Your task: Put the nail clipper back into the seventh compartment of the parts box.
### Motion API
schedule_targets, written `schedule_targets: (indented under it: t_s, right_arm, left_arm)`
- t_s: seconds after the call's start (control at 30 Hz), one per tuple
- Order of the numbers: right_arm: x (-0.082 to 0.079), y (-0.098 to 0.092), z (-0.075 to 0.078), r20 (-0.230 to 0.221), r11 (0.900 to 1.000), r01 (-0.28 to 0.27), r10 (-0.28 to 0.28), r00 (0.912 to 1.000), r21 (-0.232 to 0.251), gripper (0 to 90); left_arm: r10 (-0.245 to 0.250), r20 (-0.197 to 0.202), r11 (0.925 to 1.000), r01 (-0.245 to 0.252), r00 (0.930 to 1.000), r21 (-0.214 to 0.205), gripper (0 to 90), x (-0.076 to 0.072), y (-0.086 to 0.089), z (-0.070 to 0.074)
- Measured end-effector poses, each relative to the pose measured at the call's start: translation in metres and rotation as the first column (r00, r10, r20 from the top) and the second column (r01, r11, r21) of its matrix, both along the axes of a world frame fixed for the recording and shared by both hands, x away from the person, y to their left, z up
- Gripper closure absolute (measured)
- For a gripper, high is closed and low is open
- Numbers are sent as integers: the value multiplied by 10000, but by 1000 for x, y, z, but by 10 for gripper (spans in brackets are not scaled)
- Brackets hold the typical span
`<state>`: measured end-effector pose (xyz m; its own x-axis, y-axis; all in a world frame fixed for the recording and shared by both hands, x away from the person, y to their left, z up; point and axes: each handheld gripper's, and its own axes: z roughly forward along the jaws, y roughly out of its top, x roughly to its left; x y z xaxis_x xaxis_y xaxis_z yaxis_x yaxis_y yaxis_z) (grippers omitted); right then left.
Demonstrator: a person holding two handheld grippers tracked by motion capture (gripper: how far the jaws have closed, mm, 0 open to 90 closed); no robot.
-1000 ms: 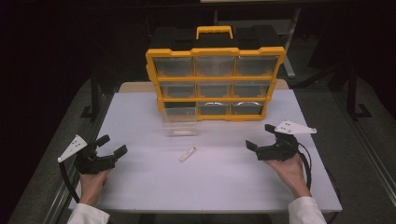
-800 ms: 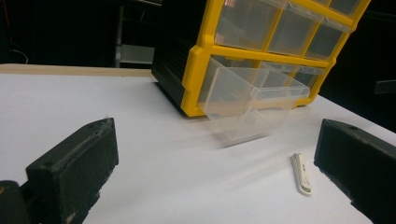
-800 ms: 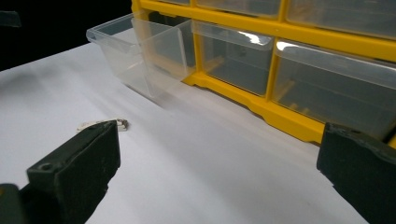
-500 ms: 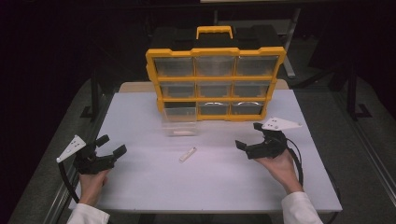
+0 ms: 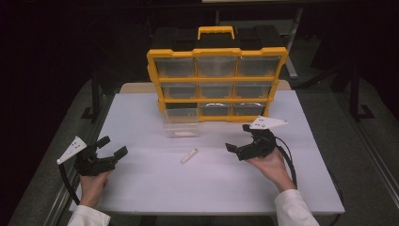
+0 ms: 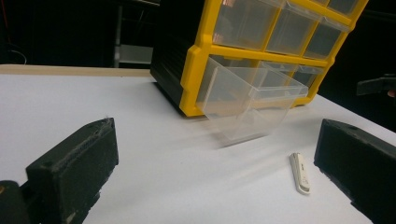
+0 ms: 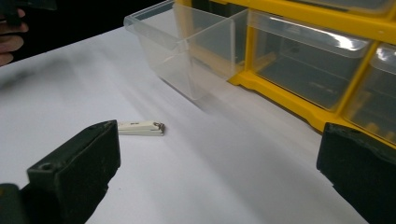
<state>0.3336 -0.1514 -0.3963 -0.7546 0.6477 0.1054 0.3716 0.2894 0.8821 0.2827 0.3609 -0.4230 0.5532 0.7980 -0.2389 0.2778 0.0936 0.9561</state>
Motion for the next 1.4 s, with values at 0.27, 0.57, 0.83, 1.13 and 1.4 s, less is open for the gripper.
schedule_targets:
  t_s: [0.27,0.57,0.83,1.13,1.4]
  right_arm:
    - [5,18,0,-181,9989,-402,398,9990,-220,0]
    - [12,35,-2,-489,9949,-927,908,9947,-388,33]
    - [18,52,-6,-770,9896,-1277,1226,9895,-659,49]
    - [23,67,-11,-1334,9838,-1457,1313,9823,-1049,100]
    - [30,77,-18,-1999,9789,-1760,1527,9678,-1041,195]
  left_arm:
    - [-24,-5,10000,24,10000,-2,0,0,0,0]
    - [-52,-11,10000,52,10000,-27,0,1,-1,0]
    - [-67,-4,10000,67,10000,-26,0,1,-1,0]
    - [-56,9,10000,56,10000,-12,0,1,0,0]
    - [-65,4,10000,65,10000,-23,0,1,1,0]
